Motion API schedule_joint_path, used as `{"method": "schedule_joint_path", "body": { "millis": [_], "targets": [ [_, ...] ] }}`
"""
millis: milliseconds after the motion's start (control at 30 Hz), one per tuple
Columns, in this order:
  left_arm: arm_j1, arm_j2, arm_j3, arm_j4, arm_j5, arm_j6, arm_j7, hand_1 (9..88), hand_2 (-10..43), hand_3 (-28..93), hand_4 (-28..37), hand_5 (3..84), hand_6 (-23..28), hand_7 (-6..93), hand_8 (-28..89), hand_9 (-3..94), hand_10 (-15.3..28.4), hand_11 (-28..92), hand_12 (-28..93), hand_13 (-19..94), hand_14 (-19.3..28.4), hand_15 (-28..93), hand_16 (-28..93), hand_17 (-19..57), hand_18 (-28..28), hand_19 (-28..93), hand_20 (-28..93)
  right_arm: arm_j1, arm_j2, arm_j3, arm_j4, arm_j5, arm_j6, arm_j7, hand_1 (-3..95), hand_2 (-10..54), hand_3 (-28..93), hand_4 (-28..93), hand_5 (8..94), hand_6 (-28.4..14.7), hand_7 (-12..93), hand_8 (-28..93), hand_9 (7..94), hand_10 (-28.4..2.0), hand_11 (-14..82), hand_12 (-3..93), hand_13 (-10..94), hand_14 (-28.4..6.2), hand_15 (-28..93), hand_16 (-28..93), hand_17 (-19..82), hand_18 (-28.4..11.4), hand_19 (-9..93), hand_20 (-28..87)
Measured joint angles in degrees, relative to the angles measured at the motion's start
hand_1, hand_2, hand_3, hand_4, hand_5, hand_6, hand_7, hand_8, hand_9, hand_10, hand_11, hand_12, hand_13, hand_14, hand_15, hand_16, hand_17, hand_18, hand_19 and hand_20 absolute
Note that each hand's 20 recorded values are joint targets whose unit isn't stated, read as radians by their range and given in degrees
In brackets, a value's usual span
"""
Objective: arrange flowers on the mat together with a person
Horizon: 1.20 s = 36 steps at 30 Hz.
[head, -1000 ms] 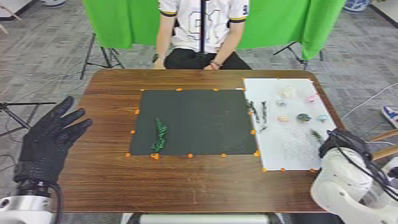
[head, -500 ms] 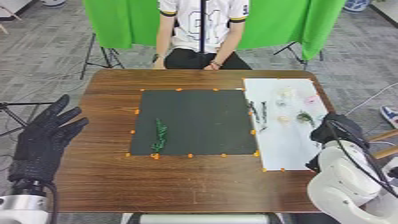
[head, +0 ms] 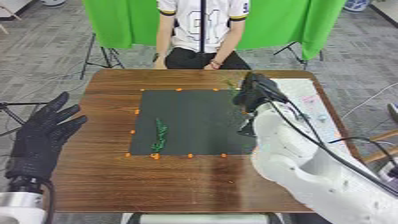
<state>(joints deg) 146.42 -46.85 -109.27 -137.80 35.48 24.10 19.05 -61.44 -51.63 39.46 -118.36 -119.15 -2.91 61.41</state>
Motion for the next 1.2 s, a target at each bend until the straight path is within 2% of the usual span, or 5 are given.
{"method": "schedule_joint_path", "body": {
  "millis": [300,467,633,933,1200],
  "targets": [
    [-1.64,1.61,0.95,0.11,-0.03,0.04,0.03,22.2,8.7,75,-24.3,31.7,5.8,9.9,-8,29.7,15.3,19,11,20,22.3,47,-6,-9.1,18.8,41,16,3.93,-12.35,-4.56,6.45,0.56,-7.68,-2.08,54.5,-9.5,61,-22,92.2,0.0,17,10,93.7,-11.1,32.5,21.0,84,-8.8,61,19,34,-23.7,93,-5],
    [-3.28,1.52,1.8,0.71,0.17,-0.53,-0.76,22.1,8.7,75,-24.0,31.7,5.8,9.9,-8,29.6,15.4,19,11,20,22.2,47,-6,-9.2,18.8,41,16,2.26,-15.29,-8.06,8.53,0.02,-11.0,-2.5,54.3,-9.5,61,-21,92.1,0.0,18,11,93.7,-11.1,32.7,21.0,84,-8.9,61,19,34,-23.7,93,-5],
    [-5.6,1.17,2.27,1.18,0.67,-1.42,-2.12,22.2,8.7,75,-23.9,31.7,5.8,10.1,-8,29.7,15.4,19,11,20,22.2,47,-6,-9.1,18.8,41,16,0.98,-16.13,-10.75,11.42,-0.46,-12.95,-2.3,54.2,-9.5,61,-21,92.2,0.0,18,11,93.7,-11.1,33.0,21.0,84,-9.0,61,19,33,-23.8,93,-5],
    [-7.0,1.23,2.86,1.56,1.14,-2.45,-3.34,22.2,8.7,75,-23.8,31.6,5.7,10.1,-8,29.7,15.4,19,11,20,22.2,47,-6,-9.2,18.8,41,16,1.14,-16.13,-13.85,13.33,-2.34,-14.53,-1.11,53.5,-9.5,60,-21,92.4,-0.3,18,11,93.7,-11.0,33.9,21.2,83,-9.6,62,20,33,-24.0,93,-5],
    [-8.88,1.13,3.86,2.02,1.93,-3.22,-4.81,22.5,8.8,75,-23.3,31.6,5.7,10.2,-8,29.6,15.3,19,11,20,22.2,47,-6,-9.2,18.7,41,16,0.61,-16.8,-14.04,13.98,-3.67,-16.83,-0.9,47.1,-9.5,63,-23,93.5,0.9,20,7,93.7,-11.0,36.2,21.0,84,-10.1,63,20,33,-24.3,93,-5]
  ]
}}
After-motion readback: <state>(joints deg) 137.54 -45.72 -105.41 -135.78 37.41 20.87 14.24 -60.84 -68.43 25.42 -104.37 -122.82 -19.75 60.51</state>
